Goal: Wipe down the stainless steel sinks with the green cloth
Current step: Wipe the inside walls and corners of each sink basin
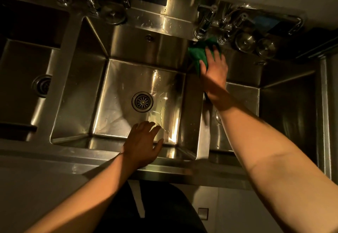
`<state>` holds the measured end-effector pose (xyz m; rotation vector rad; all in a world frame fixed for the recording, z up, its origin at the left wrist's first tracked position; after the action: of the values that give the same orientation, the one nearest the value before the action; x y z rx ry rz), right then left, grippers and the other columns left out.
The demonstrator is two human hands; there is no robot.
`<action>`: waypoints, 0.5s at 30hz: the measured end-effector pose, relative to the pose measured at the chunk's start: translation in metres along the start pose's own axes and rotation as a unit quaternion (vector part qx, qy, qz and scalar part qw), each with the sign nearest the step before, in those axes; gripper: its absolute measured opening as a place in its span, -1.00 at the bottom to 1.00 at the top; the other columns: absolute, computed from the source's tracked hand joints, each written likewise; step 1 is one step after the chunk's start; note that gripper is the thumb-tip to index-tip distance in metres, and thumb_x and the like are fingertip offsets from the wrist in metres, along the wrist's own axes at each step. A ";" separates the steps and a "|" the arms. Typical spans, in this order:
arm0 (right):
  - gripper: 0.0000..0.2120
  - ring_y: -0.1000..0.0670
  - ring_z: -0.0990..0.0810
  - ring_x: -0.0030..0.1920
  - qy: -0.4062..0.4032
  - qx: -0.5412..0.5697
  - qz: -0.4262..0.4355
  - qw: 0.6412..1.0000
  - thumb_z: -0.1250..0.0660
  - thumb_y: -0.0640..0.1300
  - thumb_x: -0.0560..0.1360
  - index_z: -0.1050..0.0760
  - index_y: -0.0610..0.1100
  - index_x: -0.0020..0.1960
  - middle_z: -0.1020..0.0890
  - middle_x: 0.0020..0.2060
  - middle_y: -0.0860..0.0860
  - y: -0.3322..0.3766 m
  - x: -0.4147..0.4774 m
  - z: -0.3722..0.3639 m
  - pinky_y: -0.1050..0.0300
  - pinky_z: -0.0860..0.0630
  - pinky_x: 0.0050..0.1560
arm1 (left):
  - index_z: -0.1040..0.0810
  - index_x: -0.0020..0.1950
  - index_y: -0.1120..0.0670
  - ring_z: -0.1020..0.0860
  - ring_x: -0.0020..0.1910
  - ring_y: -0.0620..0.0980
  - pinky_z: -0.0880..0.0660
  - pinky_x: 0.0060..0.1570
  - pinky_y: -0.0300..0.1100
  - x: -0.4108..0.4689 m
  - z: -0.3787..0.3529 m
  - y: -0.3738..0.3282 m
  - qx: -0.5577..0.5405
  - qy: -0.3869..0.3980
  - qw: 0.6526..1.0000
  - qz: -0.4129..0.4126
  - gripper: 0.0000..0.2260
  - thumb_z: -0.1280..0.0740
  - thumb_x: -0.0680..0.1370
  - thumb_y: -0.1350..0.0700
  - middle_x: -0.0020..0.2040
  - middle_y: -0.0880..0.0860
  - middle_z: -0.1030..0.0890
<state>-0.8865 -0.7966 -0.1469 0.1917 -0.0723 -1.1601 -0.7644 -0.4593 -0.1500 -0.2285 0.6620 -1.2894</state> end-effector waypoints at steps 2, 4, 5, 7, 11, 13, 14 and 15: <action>-0.46 -0.26 -0.21 0.55 0.006 0.006 0.000 1.000 -0.08 0.15 0.66 -0.20 0.05 0.61 -0.25 0.59 -0.08 0.000 -0.007 0.001 -0.17 -0.24 0.51 | -0.49 0.46 0.01 -0.45 0.41 0.11 -0.36 0.41 0.12 0.000 0.000 0.001 0.004 -0.002 1.000 -0.002 -0.53 -0.22 0.62 -0.16 0.41 0.04 -0.54; -0.46 -0.23 -0.16 0.58 0.007 0.015 0.007 1.000 -0.11 0.13 0.66 -0.20 0.05 0.61 -0.22 0.60 -0.05 0.002 -0.023 0.002 -0.18 -0.24 0.51 | -0.49 0.45 0.00 -0.46 0.39 0.09 -0.38 0.40 0.10 0.000 -0.002 0.003 0.008 -0.006 1.000 -0.006 -0.54 -0.22 0.61 -0.16 0.40 0.03 -0.54; -0.47 -0.22 -0.15 0.58 0.008 0.017 0.012 1.000 -0.13 0.12 0.66 -0.21 0.05 0.61 -0.22 0.60 -0.04 0.003 -0.035 0.002 -0.19 -0.25 0.50 | -0.50 0.45 0.00 -0.47 0.38 0.09 -0.38 0.39 0.09 0.000 -0.003 0.004 0.009 -0.007 1.000 -0.008 -0.54 -0.21 0.61 -0.17 0.39 0.02 -0.55; -0.49 -0.22 -0.21 0.57 -0.009 0.039 0.017 0.999 -0.19 0.09 0.65 -0.28 0.04 0.58 -0.27 0.58 -0.05 0.004 -0.069 0.003 -0.19 -0.32 0.43 | -0.50 0.44 0.00 -0.47 0.36 0.08 -0.39 0.39 0.10 0.001 -0.006 0.006 0.010 -0.009 1.000 -0.006 -0.52 -0.18 0.60 -0.19 0.38 0.02 -0.55; -0.49 -0.30 -0.43 0.42 -0.081 0.057 0.056 0.994 -0.39 -0.12 0.50 -0.48 -0.05 0.46 -0.45 0.48 -0.11 0.004 -0.145 0.004 -0.18 -0.47 0.29 | -0.50 0.43 -0.01 -0.47 0.33 0.06 -0.38 0.37 0.08 0.003 -0.011 0.009 0.010 -0.020 1.000 -0.008 -0.51 -0.16 0.59 -0.22 0.36 0.02 -0.56; -0.47 -0.17 -0.45 0.45 -0.090 0.126 0.037 0.987 -0.37 -0.20 0.51 -0.43 -0.06 0.47 -0.43 0.49 -0.04 0.008 -0.186 0.002 -0.09 -0.50 0.32 | -0.49 0.44 -0.01 -0.47 0.33 0.06 -0.38 0.36 0.09 0.003 -0.013 0.010 0.011 -0.025 1.000 -0.013 -0.51 -0.15 0.61 -0.22 0.36 0.01 -0.55; -0.48 -0.10 -0.48 0.44 -0.101 0.152 0.029 0.983 -0.34 -0.24 0.54 -0.38 -0.09 0.48 -0.43 0.49 -0.02 0.012 -0.208 -0.001 -0.01 -0.53 0.28 | -0.49 0.45 0.00 -0.47 0.33 0.06 -0.38 0.37 0.10 0.002 -0.013 0.010 0.010 -0.028 0.999 -0.016 -0.51 -0.15 0.61 -0.21 0.36 0.02 -0.56; -0.48 -0.07 -0.49 0.42 -0.103 0.182 0.032 0.977 -0.33 -0.28 0.56 -0.33 -0.14 0.49 -0.41 0.49 -0.03 0.013 -0.228 0.000 0.05 -0.54 0.25 | -0.50 0.44 0.01 -0.47 0.34 0.08 -0.38 0.37 0.13 0.001 -0.012 0.010 0.008 -0.033 0.999 -0.017 -0.51 -0.15 0.62 -0.20 0.36 0.03 -0.56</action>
<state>-0.9657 -0.5829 -0.1347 0.3891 -0.4731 -1.0935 -0.7629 -0.4545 -0.1651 -0.2683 0.5940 -1.3147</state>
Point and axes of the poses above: each hand's wrist, its own x-axis towards the middle knuckle, its own z-axis out of the back of the hand, y = z × x, the point moved 1 cm from there along x, towards the middle knuckle
